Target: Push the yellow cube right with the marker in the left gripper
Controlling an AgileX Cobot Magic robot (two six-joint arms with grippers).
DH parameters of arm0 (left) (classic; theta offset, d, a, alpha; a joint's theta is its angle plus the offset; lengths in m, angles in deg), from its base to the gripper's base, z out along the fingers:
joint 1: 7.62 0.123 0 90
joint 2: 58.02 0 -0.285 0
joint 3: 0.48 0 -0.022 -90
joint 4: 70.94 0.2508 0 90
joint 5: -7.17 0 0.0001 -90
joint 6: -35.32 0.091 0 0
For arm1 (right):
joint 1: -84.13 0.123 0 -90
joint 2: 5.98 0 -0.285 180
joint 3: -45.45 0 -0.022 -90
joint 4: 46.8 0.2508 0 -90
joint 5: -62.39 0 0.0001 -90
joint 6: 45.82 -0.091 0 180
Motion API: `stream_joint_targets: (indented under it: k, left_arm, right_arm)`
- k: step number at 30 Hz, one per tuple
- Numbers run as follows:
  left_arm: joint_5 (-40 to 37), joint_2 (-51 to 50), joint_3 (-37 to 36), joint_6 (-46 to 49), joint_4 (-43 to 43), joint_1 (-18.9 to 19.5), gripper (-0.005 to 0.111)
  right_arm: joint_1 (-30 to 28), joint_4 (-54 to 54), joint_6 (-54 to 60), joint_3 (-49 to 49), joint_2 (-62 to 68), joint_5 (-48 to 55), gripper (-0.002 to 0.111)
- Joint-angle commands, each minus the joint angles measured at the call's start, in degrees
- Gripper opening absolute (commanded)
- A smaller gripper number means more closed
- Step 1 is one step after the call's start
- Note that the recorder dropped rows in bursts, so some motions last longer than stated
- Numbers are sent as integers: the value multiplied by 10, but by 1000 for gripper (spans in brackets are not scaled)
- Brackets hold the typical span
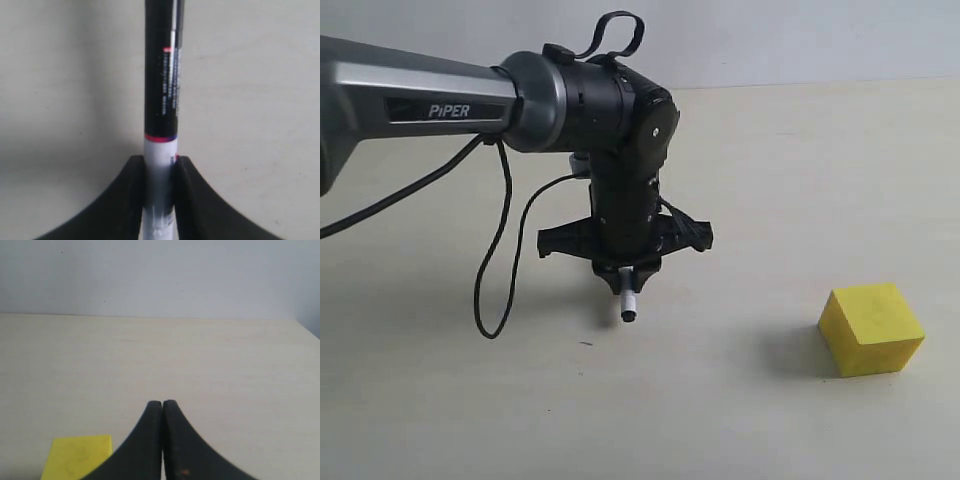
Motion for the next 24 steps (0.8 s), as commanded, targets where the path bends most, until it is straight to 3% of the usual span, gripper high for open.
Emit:
stream_joint_targets:
  k: [1,5,16,21,24]
  left_arm:
    - [4,-7,-1,-5,1,1,0]
    - [5,-7,0,-5,2,1,4]
    - [4,-6,0,28,3,1,63]
    - [1,13,0,127,3,1,65]
    - [5,39,-1,220,-9,-3,57]
  right_arm:
    - [-3,-2,0,-3,-4,-3,0]
    - [-3,-2,0,-3,-4,-3,0]
    - [-3,-2,0,-3,-4,-3,0]
    - [-3,-2,0,-3,-4,-3,0]
    - [-3,-2,0,-3,-4,-3,0]
